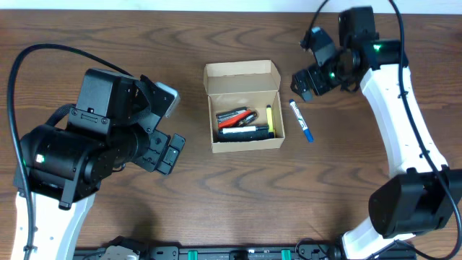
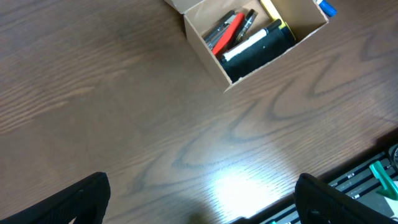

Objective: Pack container
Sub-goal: 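Open the right gripper, move to the blue-capped marker and grasp it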

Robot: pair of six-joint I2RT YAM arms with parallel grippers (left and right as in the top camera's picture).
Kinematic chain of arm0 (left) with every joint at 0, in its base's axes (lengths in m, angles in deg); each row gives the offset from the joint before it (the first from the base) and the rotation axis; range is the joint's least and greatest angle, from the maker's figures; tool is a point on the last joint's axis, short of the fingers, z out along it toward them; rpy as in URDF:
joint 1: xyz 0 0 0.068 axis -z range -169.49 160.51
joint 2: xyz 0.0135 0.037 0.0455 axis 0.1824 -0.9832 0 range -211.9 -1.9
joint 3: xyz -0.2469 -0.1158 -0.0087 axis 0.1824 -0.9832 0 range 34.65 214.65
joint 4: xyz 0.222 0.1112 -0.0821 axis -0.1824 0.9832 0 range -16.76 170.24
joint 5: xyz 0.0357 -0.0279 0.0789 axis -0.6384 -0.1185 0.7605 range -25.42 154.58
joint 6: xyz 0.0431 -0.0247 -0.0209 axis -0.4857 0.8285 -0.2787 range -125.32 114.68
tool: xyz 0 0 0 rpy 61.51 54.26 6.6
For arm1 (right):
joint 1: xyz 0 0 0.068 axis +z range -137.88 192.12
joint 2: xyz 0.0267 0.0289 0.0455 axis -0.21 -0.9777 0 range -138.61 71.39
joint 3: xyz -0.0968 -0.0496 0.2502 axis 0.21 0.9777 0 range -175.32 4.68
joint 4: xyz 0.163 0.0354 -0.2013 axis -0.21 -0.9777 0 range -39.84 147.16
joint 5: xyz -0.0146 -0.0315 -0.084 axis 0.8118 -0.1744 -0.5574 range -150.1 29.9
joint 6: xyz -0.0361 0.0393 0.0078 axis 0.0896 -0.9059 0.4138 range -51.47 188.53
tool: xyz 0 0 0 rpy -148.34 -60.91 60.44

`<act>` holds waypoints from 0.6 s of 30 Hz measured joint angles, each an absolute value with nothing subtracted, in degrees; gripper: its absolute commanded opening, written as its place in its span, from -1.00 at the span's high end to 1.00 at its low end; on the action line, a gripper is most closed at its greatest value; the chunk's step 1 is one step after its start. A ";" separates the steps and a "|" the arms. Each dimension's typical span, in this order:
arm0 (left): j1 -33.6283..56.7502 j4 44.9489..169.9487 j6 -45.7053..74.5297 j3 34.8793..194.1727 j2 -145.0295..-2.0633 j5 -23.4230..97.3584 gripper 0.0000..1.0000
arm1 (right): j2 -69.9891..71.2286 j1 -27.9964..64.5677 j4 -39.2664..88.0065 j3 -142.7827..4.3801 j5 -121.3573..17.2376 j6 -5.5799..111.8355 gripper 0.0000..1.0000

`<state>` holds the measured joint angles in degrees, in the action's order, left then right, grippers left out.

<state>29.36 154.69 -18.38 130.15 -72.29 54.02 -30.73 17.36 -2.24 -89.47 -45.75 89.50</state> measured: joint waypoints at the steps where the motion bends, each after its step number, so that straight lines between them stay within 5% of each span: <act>1: 29.36 154.69 -18.38 130.15 -72.29 54.02 -0.90 | -30.73 16.88 -0.89 -87.33 -45.75 89.41 -0.98; 18: 29.36 154.67 -18.38 130.13 -72.29 54.02 -0.91 | -30.78 16.22 22.83 -62.85 -55.41 80.82 -0.80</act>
<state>29.36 154.67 -18.38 130.13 -72.29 54.02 -30.78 16.22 22.83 -62.85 -55.41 80.82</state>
